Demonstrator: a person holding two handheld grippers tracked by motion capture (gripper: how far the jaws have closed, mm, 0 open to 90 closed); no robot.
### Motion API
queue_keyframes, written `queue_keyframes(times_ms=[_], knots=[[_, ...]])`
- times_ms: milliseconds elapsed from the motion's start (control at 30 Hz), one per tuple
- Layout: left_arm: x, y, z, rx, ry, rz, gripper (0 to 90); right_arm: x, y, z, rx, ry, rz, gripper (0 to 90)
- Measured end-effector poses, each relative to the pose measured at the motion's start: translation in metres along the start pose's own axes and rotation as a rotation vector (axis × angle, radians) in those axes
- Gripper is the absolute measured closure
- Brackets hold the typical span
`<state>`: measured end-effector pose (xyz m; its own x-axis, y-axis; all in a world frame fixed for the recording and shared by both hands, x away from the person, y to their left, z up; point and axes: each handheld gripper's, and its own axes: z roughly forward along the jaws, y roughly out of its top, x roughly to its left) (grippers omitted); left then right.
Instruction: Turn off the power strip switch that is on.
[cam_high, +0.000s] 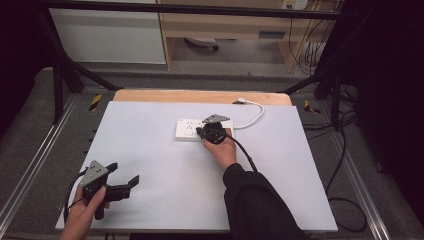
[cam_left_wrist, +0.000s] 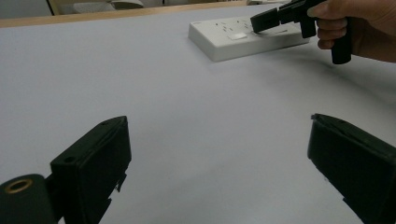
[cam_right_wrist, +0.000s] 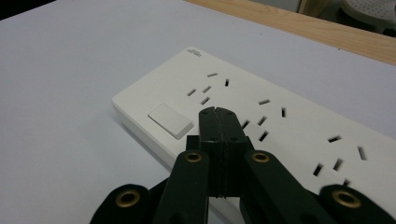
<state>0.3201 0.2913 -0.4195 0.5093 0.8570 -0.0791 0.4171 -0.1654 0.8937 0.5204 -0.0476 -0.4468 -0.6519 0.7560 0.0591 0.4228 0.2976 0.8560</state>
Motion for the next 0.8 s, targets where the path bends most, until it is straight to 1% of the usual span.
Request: queue_keyframes(times_ms=[467,500,633,800], knots=[[-0.0002,0.0000,0.0000,0.001,-0.001,0.001,6.1,0.0019,-0.0002,0.0008,0.004,-0.009,-0.013,90.0],[-0.0002,0.0000,0.0001,0.002,-0.001,0.001,6.1,0.0021,-0.0003,0.0011,0.012,-0.007,-0.011,90.0],[-0.0002,0.0000,0.0000,0.002,-0.001,0.001,6.1,0.0056,-0.0008,0.0029,0.007,-0.001,-0.021,90.0],[0.0003,-0.0001,-0.0003,0.001,-0.001,0.001,6.1,0.0061,-0.0007,0.0043,0.004,0.005,-0.018,90.0]])
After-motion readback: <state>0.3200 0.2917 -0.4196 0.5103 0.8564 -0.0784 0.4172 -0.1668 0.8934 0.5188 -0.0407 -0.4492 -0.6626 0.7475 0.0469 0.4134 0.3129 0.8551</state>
